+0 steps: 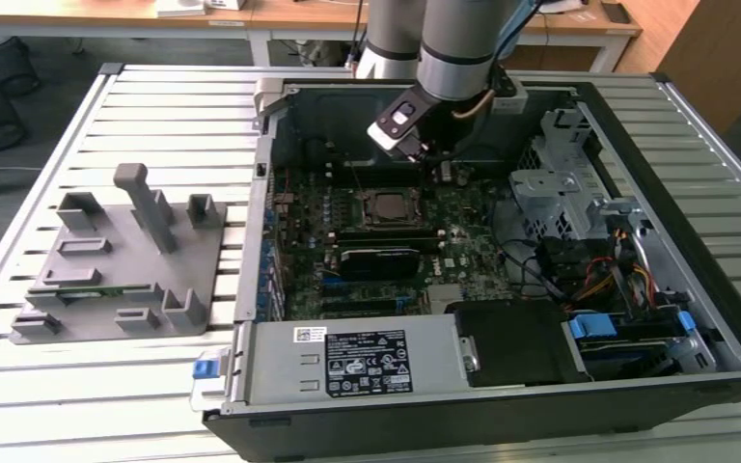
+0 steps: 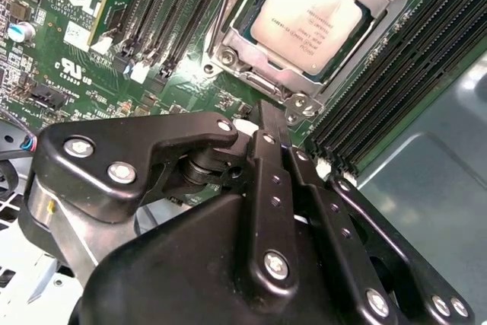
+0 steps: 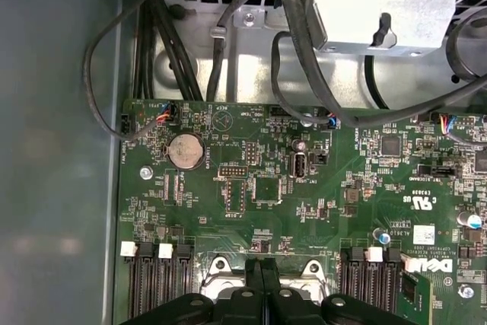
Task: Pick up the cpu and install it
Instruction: 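Close the cpu cover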
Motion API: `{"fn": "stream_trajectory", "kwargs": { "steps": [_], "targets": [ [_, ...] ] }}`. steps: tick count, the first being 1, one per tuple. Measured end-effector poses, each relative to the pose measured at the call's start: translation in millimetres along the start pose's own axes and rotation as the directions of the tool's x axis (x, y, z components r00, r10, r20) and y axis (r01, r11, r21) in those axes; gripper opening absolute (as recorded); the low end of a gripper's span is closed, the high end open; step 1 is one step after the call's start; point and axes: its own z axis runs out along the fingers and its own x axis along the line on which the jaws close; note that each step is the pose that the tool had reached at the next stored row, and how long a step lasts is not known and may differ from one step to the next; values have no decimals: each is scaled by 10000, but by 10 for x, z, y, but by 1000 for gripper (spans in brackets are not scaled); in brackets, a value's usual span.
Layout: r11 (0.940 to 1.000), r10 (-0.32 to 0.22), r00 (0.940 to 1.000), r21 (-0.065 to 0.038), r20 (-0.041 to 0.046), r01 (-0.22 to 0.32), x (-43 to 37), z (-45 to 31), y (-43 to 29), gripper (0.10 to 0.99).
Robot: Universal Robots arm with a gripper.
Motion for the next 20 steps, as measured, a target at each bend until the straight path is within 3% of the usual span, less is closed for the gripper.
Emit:
{"fn": "stream_trajectory", "kwargs": {
  "steps": [13,20],
  "targets": [
    [10000,0,10000,-2,-2,0,2,19,-55,106],
    [10000,-7,10000,0,1,7,3,37,-131,106]
  ]
}}
